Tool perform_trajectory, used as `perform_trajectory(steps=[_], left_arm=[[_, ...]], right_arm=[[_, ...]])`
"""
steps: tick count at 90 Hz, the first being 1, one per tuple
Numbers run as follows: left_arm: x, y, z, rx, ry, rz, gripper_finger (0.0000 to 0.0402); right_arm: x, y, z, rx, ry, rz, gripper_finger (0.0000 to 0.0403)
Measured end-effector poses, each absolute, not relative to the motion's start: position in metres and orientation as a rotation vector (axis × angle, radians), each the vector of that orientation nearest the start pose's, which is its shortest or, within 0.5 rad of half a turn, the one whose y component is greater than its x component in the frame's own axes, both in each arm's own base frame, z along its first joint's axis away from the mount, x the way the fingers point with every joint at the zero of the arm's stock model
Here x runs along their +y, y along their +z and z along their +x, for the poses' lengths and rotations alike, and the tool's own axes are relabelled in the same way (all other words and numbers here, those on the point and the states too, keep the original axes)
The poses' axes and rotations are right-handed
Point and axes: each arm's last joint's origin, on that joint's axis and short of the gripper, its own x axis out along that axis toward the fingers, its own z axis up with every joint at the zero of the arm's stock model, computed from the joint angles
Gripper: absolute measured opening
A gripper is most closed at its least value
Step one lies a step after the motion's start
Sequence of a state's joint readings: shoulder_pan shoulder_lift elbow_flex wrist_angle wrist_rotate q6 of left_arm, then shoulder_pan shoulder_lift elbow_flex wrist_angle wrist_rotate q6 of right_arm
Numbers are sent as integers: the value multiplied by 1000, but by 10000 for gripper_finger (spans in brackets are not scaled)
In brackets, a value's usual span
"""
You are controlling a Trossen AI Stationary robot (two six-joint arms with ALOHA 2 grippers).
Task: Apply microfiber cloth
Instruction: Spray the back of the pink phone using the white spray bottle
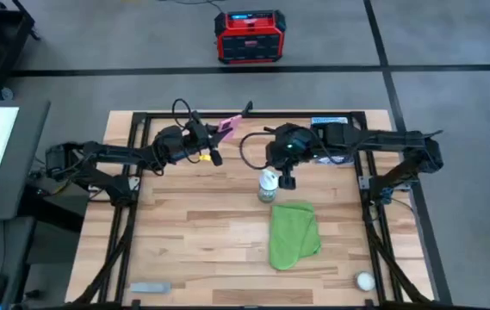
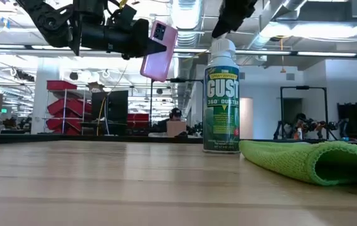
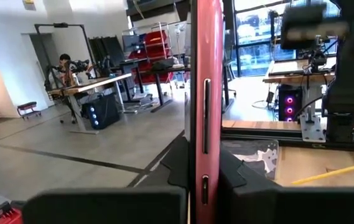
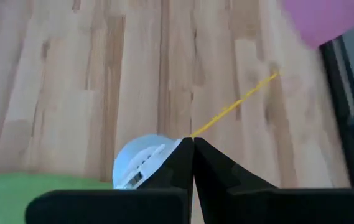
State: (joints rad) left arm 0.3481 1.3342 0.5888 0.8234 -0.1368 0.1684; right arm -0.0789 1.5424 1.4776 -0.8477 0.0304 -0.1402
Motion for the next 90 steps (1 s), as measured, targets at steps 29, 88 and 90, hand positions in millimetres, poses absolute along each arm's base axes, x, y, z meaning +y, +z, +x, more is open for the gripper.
perform_trajectory(steps=[29, 88, 90], left_arm=[[98, 245, 257, -35, 490, 169, 0], [43, 240, 260, 88, 667, 185, 0], [40, 242, 258, 79, 674, 183, 0]], right_arm=[[-25, 327, 334, 940, -12, -122, 0], [-14, 349, 328, 907, -20, -149, 0], [-13, 350, 327, 905, -19, -148, 0]])
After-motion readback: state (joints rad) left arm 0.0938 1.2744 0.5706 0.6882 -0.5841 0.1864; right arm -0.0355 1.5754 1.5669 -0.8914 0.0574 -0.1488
